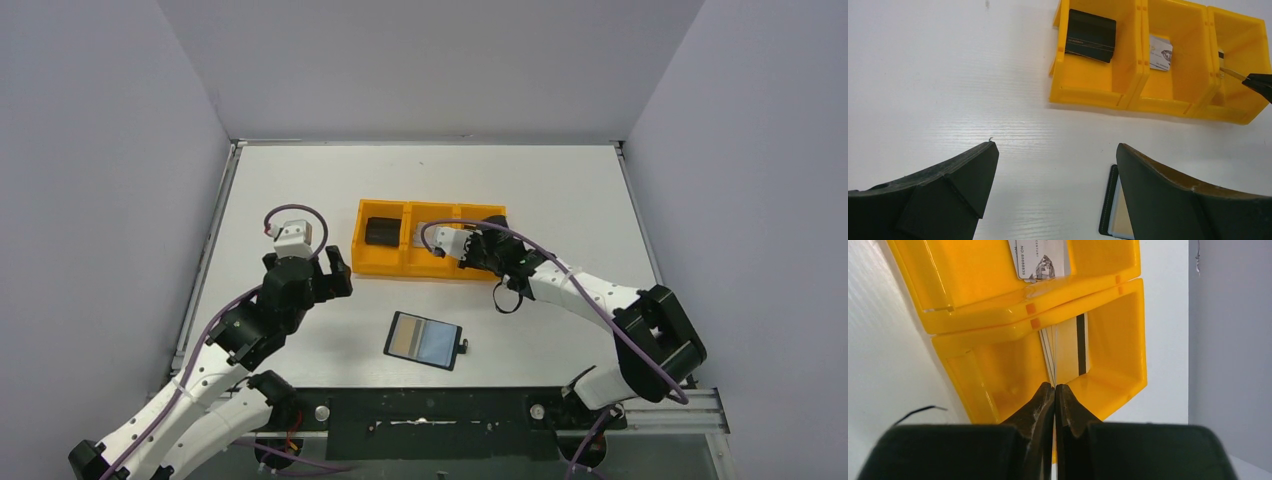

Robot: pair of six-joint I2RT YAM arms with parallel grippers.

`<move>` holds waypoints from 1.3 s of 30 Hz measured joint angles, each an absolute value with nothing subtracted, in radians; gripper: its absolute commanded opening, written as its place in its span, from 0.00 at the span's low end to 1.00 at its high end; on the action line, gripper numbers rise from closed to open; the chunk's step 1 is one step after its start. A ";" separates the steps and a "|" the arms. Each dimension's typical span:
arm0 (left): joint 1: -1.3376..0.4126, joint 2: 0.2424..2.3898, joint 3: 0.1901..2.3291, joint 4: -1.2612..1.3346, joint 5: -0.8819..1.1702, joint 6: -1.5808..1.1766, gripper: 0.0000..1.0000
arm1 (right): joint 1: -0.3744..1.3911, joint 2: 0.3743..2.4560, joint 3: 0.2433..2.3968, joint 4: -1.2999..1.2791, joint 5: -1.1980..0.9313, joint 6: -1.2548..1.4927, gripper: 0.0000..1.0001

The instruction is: Take the credit cards out of the card holder

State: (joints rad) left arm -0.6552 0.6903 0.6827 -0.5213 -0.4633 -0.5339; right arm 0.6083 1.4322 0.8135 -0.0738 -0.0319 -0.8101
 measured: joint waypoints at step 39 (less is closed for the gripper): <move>-0.651 0.720 0.682 -0.521 -0.448 -0.528 0.90 | 0.441 1.706 0.921 0.112 -0.185 -1.070 0.10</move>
State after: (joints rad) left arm -0.6506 0.7197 0.6823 -0.5209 -0.4477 -0.5282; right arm 0.4412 1.7058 0.9211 0.1123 -0.1848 -1.0702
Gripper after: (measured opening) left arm 0.901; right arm 0.098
